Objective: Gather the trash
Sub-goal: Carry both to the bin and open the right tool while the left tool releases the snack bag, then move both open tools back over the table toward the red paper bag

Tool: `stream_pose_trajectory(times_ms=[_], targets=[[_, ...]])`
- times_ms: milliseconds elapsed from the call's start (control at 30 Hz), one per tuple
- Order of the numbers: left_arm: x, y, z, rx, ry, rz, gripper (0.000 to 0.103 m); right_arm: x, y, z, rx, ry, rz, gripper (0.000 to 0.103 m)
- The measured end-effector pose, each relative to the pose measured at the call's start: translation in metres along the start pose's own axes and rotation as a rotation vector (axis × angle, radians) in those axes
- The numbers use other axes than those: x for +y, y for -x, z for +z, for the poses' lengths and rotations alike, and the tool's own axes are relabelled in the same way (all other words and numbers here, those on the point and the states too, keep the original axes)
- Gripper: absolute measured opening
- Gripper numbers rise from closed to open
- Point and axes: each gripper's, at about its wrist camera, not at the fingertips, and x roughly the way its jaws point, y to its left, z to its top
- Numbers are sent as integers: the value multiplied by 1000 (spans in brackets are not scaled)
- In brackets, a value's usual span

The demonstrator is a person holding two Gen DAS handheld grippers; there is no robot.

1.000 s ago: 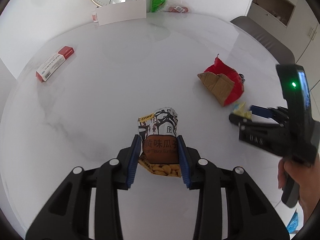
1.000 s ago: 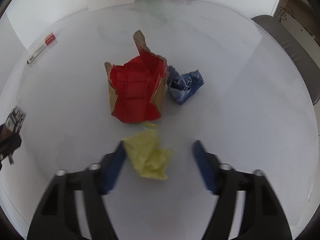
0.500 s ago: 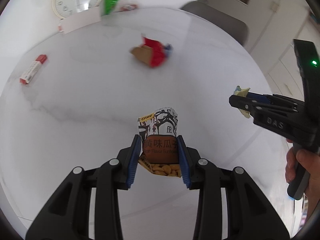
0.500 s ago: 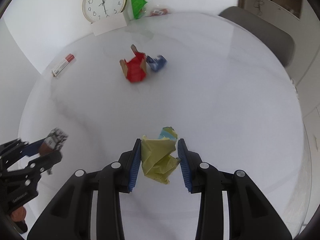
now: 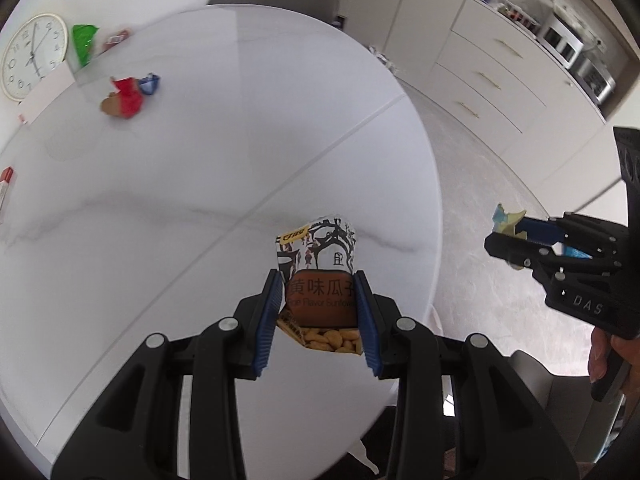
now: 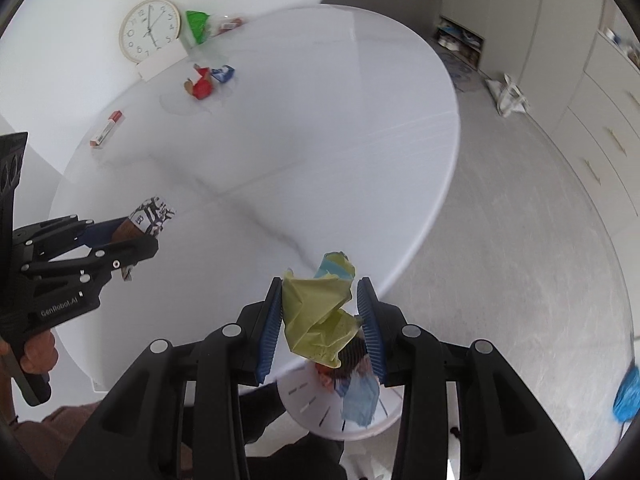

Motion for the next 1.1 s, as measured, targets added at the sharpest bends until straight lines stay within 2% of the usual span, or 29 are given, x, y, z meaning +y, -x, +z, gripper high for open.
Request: stream_pose_trajectory(times_ms=[167,300,333,400,500,600,667,800,833,867,900,967,1000,1100], targets=[[-34,-1,-5,7,-42,-16,36,-21,-5,-41,57,-12,-10,40],[-53,-3,-11,21,-81,-12,36,-29,-32,-72,129,-8,12,43],[-57,-5,-13,29,-91,-9,36,-32,-38,-80,149,-9,16,46],[-65,-7,-18,43,-111,-8,36,-37,-50,-94,180,-16,15,65],[-74,-12,-25,69,-127,-28,36,-45,-59,-105,202,-30,-2,77],[-78,-21,-27,92,-146,-38,36,-55,-52,-108,187,-54,-25,89],[-88,-23,-32,106,-164,-47,36,-63,-42,-109,170,-64,-50,95],[-110,-30,-40,136,-198,-84,37,-84,-24,-110,139,-89,-79,96],[-114,-31,-41,140,-203,-91,40,-88,-20,-109,132,-97,-87,96],[-117,-31,-42,143,-208,-102,49,-92,-16,-109,125,-105,-94,96],[-122,-30,-44,147,-215,-113,64,-96,-12,-108,118,-114,-101,96],[-127,-29,-44,140,-213,-102,85,-100,-5,-107,106,-130,-109,97],[-128,-27,-44,131,-210,-99,89,-103,-1,-106,100,-137,-110,98],[-128,-21,-42,121,-199,-104,95,-109,9,-104,73,-152,-119,100]])
